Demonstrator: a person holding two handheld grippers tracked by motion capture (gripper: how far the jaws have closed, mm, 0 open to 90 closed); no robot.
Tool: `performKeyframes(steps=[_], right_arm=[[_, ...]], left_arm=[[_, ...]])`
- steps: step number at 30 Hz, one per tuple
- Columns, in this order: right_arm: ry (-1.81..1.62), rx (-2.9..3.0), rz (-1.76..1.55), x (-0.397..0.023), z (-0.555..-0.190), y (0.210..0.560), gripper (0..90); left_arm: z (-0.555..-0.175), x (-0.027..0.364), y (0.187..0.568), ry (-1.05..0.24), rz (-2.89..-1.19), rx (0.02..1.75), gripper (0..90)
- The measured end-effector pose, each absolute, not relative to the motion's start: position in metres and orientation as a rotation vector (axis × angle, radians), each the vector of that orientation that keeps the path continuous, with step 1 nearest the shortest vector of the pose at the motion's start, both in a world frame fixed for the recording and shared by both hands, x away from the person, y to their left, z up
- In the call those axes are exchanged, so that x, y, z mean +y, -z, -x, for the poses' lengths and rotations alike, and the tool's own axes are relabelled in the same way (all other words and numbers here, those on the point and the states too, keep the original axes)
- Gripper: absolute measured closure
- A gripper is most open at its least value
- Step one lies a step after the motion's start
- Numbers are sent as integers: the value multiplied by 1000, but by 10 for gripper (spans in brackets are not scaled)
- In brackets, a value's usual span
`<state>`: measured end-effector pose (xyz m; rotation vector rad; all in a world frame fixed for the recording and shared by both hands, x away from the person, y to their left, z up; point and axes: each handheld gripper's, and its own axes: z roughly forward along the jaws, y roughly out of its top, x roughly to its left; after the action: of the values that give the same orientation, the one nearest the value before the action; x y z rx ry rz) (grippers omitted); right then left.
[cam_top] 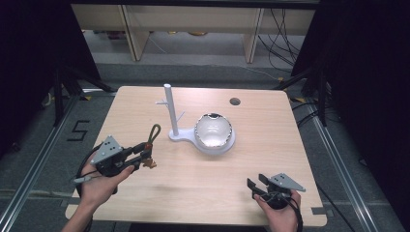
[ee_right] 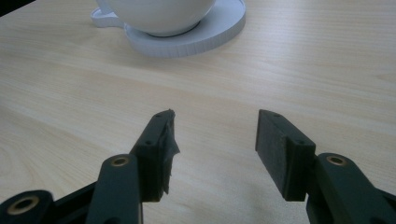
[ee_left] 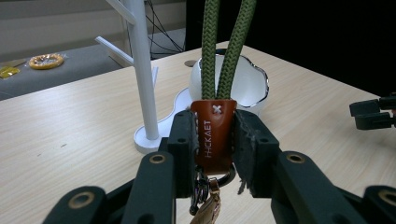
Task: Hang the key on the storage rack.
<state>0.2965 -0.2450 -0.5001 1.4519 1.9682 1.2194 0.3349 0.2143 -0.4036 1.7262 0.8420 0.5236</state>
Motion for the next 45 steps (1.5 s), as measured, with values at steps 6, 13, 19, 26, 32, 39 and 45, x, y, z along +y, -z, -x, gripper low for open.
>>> performKeyframes(steps=[6, 13, 19, 26, 32, 39, 45], right_arm=[[-1213, 1972, -1424, -246, -298, 501, 480], [-1231, 1977, -1414, -246, -298, 502, 479], [-1257, 1969, -1413, -245, -299, 502, 479], [-1256, 1970, -1412, -246, -299, 502, 478], [-1255, 1970, -1413, -245, -299, 503, 478], [-1257, 1973, -1421, -245, -299, 503, 477], [-1258, 1973, -1420, -245, -299, 503, 477]], left_arm=[[-338, 217, 402, -531, -1718, 854, 685], [-343, 220, 400, -540, -1711, 865, 685], [-347, 222, 398, -545, -1707, 870, 685], [-352, 222, 396, -546, -1700, 881, 685], [-359, 225, 398, -537, -1685, 900, 685], [-363, 225, 396, -545, -1685, 904, 685], [-368, 224, 393, -548, -1680, 907, 685]])
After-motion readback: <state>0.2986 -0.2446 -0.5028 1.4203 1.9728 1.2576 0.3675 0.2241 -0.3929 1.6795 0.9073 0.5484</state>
